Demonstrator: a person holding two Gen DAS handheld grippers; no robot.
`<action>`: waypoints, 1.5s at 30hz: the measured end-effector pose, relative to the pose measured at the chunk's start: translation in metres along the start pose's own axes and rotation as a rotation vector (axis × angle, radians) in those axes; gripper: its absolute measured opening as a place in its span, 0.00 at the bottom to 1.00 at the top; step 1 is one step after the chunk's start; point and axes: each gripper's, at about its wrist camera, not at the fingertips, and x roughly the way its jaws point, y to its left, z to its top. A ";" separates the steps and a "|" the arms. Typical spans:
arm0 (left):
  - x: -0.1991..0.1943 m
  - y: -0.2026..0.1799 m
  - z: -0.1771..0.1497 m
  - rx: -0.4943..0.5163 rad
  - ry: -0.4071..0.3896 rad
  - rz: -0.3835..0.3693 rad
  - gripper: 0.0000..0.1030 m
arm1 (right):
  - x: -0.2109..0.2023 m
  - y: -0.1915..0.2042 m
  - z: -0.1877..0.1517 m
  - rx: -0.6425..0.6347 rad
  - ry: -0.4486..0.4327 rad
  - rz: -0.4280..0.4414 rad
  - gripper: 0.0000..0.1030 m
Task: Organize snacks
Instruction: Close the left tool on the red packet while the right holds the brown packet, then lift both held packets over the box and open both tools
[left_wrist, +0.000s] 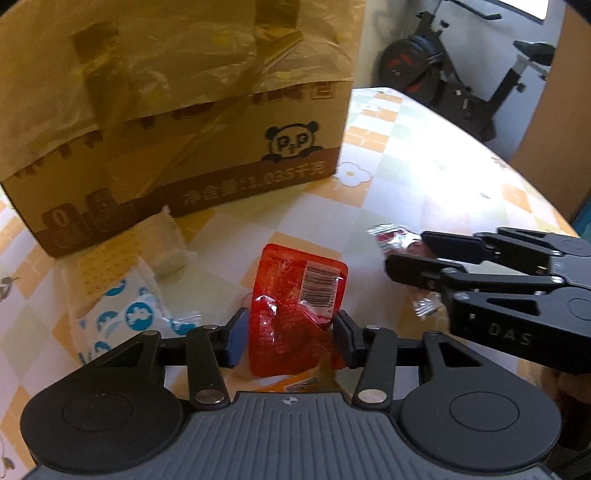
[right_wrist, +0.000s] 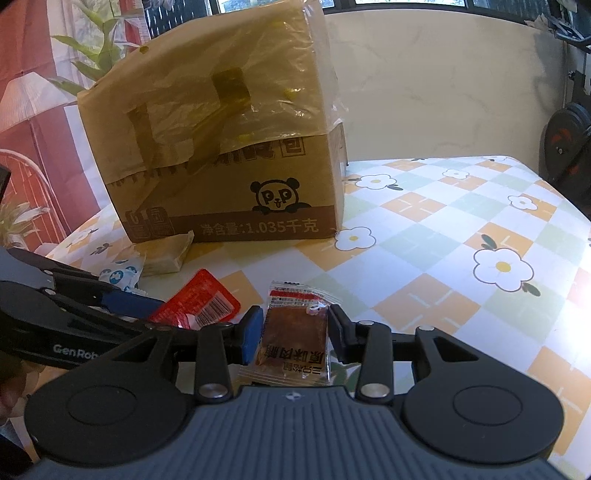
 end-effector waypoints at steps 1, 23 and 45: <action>0.000 0.000 0.000 -0.005 -0.002 -0.013 0.48 | 0.000 0.000 0.000 0.001 0.000 0.000 0.40; -0.022 0.022 -0.001 -0.095 -0.082 -0.033 0.34 | -0.002 0.003 -0.002 -0.005 -0.002 -0.002 0.40; -0.087 0.043 0.019 -0.109 -0.300 -0.040 0.34 | -0.026 0.008 0.031 -0.044 -0.102 0.009 0.40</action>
